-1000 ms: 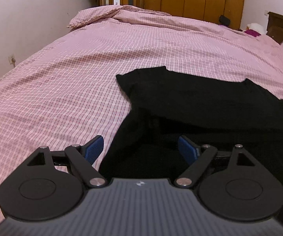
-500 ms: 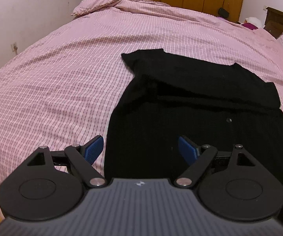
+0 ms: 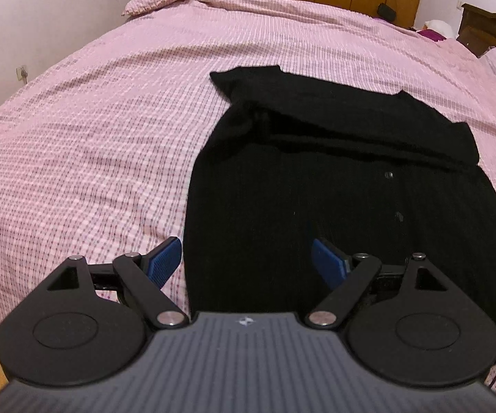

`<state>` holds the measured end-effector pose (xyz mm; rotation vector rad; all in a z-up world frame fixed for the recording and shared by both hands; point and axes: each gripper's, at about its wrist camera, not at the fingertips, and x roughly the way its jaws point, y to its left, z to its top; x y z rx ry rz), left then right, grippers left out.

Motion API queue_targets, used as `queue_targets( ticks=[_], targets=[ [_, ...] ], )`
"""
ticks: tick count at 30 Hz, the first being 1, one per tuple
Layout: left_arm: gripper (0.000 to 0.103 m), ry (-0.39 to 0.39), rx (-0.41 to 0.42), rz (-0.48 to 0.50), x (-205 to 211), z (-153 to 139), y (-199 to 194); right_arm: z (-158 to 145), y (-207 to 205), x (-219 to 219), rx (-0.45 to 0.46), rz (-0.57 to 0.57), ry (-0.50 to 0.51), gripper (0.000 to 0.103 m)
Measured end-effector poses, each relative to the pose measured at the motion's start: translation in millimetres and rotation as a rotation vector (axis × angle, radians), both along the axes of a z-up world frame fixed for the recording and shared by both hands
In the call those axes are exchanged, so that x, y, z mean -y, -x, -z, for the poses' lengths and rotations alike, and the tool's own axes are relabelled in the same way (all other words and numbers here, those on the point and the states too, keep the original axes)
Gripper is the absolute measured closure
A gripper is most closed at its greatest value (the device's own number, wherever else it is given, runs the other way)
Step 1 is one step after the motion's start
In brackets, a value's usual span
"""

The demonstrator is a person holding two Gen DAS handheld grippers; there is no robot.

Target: Fold small clothes

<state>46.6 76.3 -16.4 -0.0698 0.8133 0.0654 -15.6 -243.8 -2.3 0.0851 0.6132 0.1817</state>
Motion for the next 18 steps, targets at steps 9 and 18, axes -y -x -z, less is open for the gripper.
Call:
queue_targets(
  ticks=[9, 18],
  targets=[
    [0.016, -0.012, -0.031, 0.01, -1.2, 10.0, 7.3, 10.7, 9.8, -5.2, -0.044, -0.012, 0.025, 0.054],
    [0.016, -0.012, -0.053, 0.009, -2.4, 16.6, 8.5, 15.9, 11.0, -2.4, -0.074, 0.011, 0.025, 0.054]
  ],
)
